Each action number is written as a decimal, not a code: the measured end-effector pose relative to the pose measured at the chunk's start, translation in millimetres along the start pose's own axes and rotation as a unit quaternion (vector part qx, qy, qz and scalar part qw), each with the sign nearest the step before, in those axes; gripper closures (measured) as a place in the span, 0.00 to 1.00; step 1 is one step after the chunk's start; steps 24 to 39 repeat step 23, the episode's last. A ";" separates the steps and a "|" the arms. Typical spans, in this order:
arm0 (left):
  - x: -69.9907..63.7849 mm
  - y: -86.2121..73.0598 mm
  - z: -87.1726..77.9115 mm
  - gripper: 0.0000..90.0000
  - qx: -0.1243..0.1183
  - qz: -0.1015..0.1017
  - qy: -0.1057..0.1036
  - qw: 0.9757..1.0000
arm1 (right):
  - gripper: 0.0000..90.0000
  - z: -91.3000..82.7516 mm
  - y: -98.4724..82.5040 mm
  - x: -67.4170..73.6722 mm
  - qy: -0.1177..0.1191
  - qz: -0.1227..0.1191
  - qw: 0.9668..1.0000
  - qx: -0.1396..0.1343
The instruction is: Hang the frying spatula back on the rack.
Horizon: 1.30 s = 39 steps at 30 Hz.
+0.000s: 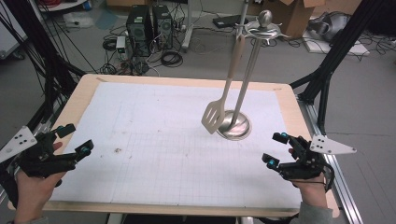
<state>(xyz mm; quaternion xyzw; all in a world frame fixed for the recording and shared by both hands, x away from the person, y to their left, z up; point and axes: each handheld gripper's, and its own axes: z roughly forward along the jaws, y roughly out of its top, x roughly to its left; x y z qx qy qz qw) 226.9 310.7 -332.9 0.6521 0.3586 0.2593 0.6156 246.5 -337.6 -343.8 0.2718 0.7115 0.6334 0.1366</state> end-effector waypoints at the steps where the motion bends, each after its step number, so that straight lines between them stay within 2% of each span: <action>1: 0.4 -0.2 0.3 0.12 0.002 0.001 0.000 1.000 | 0.12 -0.6 -0.8 -0.1 -0.001 0.000 1.000 0.001; 7: 0.9 -1.8 3.9 0.12 0.005 -0.002 0.002 1.000 | 0.12 -1.8 -4.0 -0.2 -0.007 0.004 1.000 0.005; 14: 2.5 -8.1 4.0 0.12 0.021 -0.005 0.015 1.000 | 0.12 3.0 -9.5 -2.0 -0.016 0.007 1.000 0.017; 23: 12.7 -20.2 4.3 0.12 0.038 -0.020 0.054 0.998 | 0.12 0.9 -9.6 -1.6 -0.026 0.007 1.000 0.005; 39: 12.7 -20.2 4.3 0.12 0.038 -0.020 0.054 0.998 | 0.12 0.9 -9.6 -1.6 -0.026 0.007 1.000 0.005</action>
